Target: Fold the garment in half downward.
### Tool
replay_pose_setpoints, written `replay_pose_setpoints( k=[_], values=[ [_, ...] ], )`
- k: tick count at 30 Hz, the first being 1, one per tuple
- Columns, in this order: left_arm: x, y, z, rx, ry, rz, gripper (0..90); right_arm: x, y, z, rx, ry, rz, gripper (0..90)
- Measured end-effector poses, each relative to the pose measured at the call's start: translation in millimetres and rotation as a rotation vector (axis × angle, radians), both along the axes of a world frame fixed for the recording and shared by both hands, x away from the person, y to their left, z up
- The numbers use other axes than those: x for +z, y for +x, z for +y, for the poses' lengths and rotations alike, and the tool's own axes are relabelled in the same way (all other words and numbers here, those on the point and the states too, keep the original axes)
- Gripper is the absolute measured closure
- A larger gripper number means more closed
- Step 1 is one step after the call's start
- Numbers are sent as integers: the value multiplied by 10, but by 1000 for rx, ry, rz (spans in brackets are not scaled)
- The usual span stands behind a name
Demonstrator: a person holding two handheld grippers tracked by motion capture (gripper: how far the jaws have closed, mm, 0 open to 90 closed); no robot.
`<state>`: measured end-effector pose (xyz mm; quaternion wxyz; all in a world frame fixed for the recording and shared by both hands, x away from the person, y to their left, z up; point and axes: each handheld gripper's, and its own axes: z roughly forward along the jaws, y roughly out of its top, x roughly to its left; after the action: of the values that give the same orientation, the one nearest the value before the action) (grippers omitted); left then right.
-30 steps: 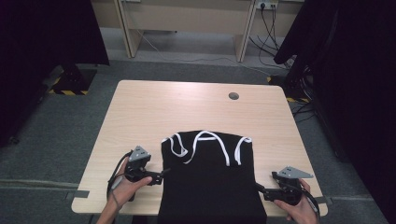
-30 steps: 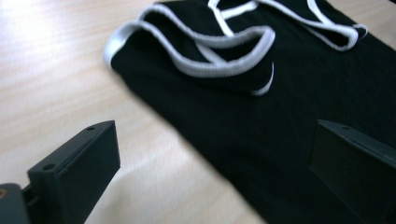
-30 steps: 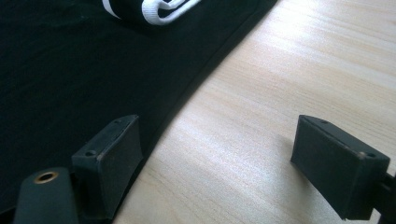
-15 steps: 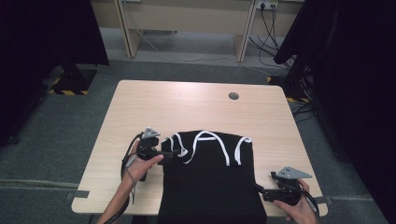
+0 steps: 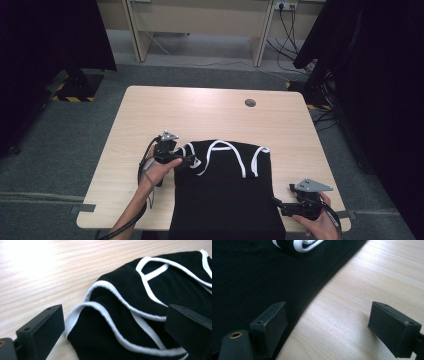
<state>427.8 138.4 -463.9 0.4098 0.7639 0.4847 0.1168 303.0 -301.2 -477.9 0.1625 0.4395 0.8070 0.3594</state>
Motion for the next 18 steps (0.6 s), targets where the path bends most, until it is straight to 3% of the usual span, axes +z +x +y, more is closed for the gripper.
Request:
replay_pose_setpoints(
  k=[8,18],
  values=[
    [-63,100,-88,-3,51,5,16,-1,-2,3,3,1,1,157],
    [-69,208,-172,-16,82,-3,55,-4,-3,7,6,0,-3,156]
  ],
)
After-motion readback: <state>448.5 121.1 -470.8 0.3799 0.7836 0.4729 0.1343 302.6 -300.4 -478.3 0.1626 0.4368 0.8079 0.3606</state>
